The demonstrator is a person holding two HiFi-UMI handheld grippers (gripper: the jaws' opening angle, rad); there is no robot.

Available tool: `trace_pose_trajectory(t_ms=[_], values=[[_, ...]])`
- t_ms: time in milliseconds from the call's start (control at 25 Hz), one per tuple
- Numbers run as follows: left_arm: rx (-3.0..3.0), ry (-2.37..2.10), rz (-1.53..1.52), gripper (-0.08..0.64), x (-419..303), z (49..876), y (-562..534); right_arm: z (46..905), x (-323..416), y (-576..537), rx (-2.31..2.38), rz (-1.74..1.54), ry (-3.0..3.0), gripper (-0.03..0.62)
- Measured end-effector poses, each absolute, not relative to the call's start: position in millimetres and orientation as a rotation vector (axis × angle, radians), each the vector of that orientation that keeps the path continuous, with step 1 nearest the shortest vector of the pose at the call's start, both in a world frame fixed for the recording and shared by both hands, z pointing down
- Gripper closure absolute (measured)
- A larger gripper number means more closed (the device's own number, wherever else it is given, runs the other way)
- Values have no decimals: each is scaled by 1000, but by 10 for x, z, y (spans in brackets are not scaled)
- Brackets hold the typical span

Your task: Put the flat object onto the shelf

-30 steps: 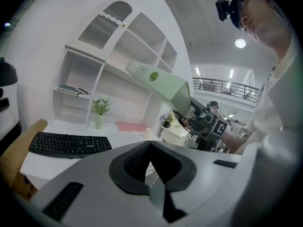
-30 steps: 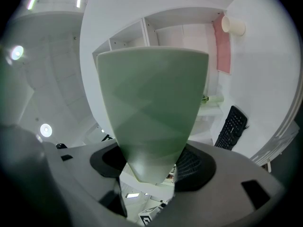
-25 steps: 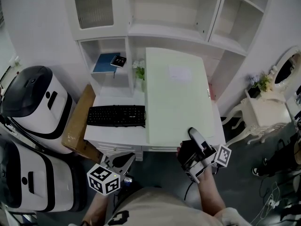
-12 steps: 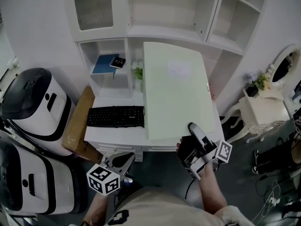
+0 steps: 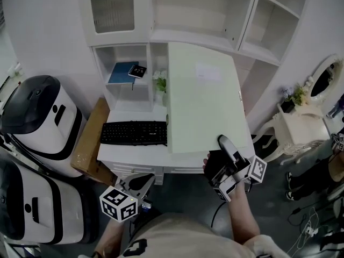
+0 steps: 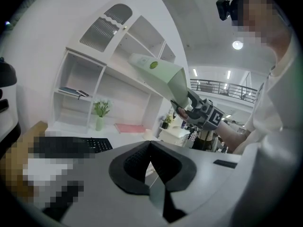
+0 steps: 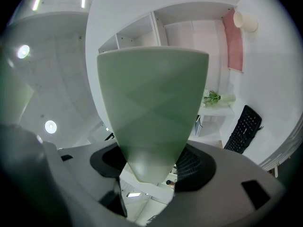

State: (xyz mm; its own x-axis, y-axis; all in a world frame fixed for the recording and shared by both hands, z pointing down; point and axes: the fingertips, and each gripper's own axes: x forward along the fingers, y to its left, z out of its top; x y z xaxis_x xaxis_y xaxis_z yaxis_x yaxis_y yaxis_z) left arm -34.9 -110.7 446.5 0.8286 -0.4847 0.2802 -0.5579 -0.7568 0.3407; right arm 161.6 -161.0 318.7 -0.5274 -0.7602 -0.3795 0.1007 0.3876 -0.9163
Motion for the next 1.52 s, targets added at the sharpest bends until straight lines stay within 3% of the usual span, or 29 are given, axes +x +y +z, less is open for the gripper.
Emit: trace_pose_trajectory(t_ms=[1520], values=[[2592,-774,178,546,-994,4467,-1207,2857,1286,-2588,-726,-1218,1764,299]])
